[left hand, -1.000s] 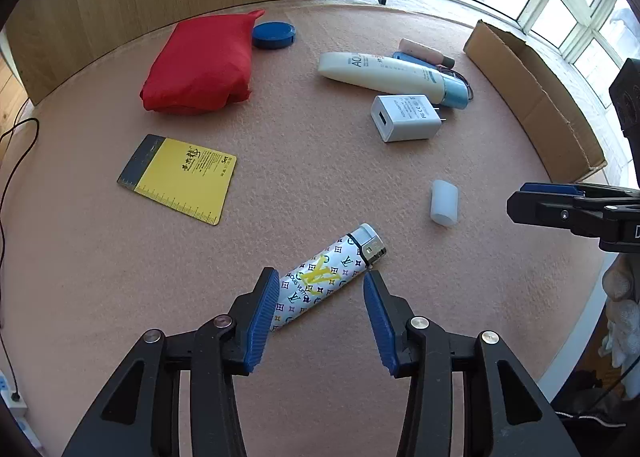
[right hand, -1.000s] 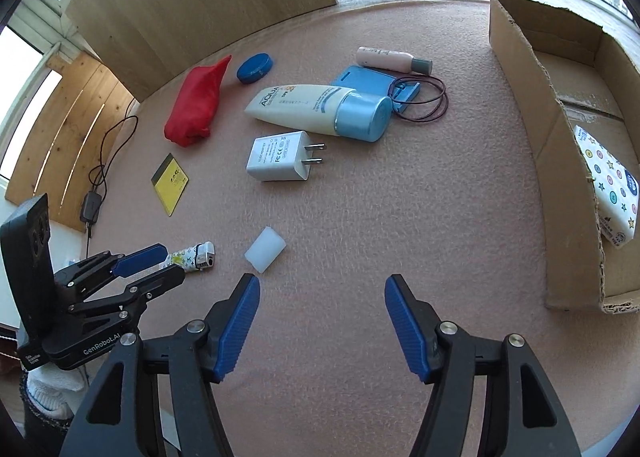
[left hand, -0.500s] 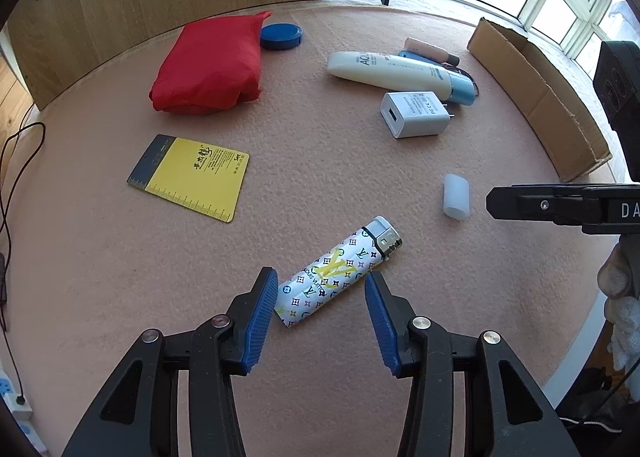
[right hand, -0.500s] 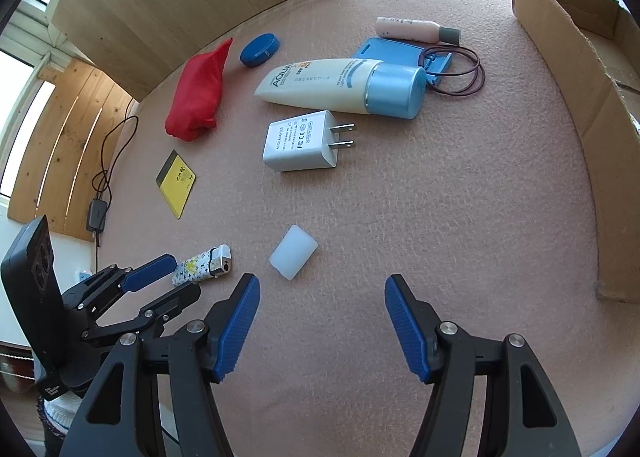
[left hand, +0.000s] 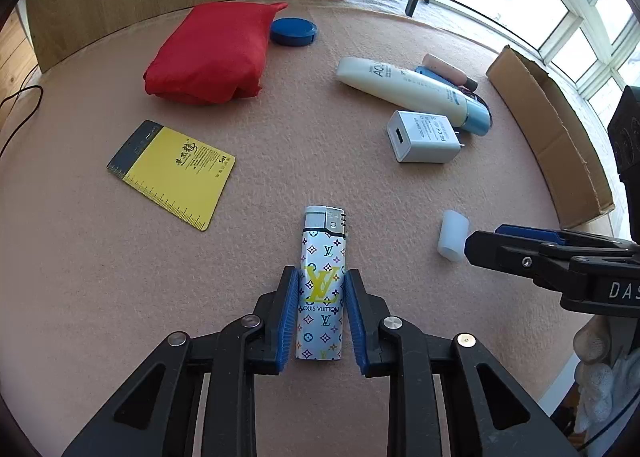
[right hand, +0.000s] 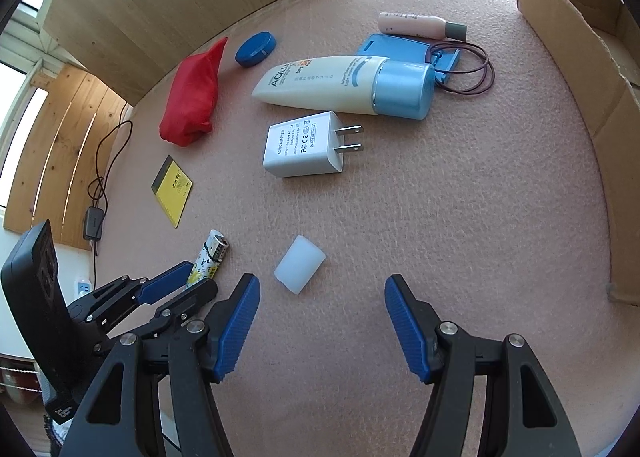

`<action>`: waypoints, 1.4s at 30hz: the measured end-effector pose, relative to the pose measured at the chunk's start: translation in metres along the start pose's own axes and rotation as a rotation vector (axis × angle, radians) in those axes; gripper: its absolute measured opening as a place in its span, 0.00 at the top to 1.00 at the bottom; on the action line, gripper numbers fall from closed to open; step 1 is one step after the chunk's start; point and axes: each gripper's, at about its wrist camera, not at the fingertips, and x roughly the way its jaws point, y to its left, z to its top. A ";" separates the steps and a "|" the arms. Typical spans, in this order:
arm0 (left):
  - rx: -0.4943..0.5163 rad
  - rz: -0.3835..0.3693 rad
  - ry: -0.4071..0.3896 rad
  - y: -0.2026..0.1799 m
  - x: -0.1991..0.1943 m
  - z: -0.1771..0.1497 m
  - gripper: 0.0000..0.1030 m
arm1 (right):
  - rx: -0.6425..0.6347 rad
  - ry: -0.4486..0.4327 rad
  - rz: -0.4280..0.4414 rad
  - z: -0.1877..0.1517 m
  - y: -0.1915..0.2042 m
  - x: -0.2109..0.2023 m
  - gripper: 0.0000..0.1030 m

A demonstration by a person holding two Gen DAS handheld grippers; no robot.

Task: Organize objects
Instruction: 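Lift the lighter with the left tool while the right tool grasps the white cap, then carry the lighter and white cap into the box and release both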

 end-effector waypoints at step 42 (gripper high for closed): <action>-0.030 -0.083 -0.119 -0.039 -0.047 0.029 0.76 | -0.311 -0.120 -0.160 0.000 0.008 -0.044 0.78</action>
